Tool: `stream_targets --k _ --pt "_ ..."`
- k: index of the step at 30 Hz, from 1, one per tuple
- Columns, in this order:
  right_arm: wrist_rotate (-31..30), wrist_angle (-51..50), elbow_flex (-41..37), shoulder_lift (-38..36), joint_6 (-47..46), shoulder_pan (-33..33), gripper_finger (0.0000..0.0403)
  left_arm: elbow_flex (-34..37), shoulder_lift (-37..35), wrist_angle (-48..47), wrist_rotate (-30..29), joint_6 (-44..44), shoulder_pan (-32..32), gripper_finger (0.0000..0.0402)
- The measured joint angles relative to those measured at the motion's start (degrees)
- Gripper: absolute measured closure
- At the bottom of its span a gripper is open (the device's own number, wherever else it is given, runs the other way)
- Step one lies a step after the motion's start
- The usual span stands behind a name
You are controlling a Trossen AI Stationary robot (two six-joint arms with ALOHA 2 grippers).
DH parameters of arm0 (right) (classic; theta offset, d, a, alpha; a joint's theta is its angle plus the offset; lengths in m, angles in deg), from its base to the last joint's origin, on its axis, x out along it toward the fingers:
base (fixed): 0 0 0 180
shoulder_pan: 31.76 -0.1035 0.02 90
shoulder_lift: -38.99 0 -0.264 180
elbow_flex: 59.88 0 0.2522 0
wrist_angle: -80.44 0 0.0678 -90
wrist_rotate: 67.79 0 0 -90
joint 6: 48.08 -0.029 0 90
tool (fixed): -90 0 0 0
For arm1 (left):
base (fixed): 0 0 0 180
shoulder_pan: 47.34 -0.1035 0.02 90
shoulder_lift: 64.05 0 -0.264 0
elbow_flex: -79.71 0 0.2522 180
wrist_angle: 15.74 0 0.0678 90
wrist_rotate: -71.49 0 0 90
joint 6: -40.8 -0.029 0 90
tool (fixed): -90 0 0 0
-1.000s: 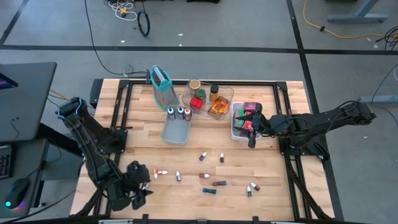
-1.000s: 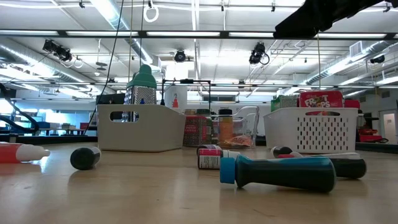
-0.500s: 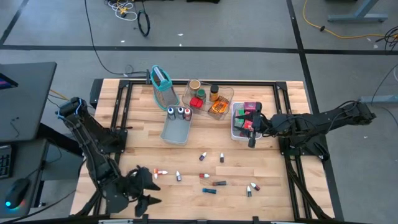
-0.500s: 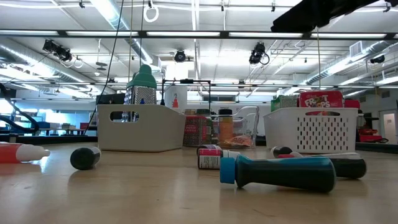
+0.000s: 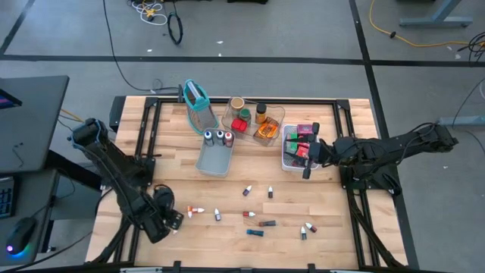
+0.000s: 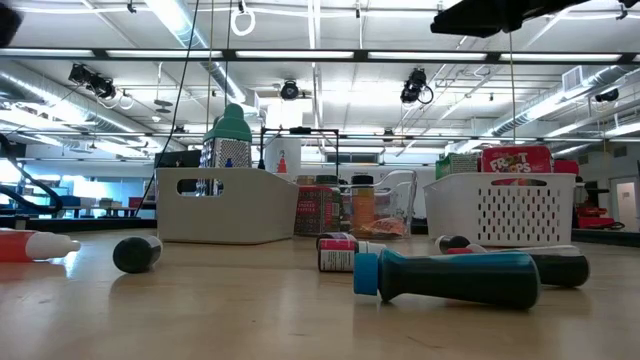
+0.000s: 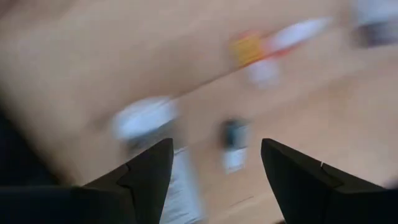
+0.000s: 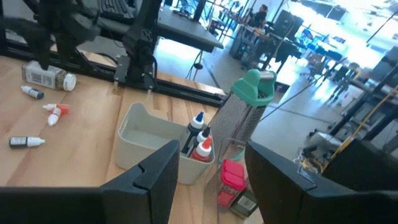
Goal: Pick & Place Kitchen Items
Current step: Put the white seasoning bottle into the transparent bin
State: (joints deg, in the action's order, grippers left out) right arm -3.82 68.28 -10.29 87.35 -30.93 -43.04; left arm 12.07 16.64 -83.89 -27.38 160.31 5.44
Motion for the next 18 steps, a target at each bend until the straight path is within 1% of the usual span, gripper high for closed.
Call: stream_targets --k 3,4,5,7,10,12,14,18 --pt "0.0 0.2 0.0 0.0 1.7 0.0 0.0209 3.8 0.0 1.0 10.3 6.9 0.0 0.0148" --pt "0.0 0.2 0.0 0.0 1.9 0.0 0.0209 4.9 0.0 1.5 12.6 8.6 0.0 0.0148" --pt "0.0 0.2 0.0 0.0 1.9 0.0 0.0209 5.7 0.0 1.7 13.7 9.8 0.1 0.0148" --pt "0.0 0.2 0.0 0.0 2.3 0.0 0.0209 7.1 -0.1 3.0 13.0 11.2 0.2 0.0148" --pt "0.0 0.2 0.0 0.0 3.5 0.0 0.0209 8.2 0.1 5.0 9.7 11.7 0.2 0.0148" --pt "0.0 0.2 0.0 0.0 3.5 0.0 0.0209 8.2 0.0 5.1 8.7 11.7 0.2 0.0148" --pt "0.0 0.2 0.0 0.0 3.5 0.0 0.0209 8.2 0.1 6.5 8.7 11.8 0.2 0.0148" --pt "0.0 0.8 0.0 0.0 3.5 0.0 0.0209 8.1 0.0 6.2 9.3 11.9 0.2 0.0148"
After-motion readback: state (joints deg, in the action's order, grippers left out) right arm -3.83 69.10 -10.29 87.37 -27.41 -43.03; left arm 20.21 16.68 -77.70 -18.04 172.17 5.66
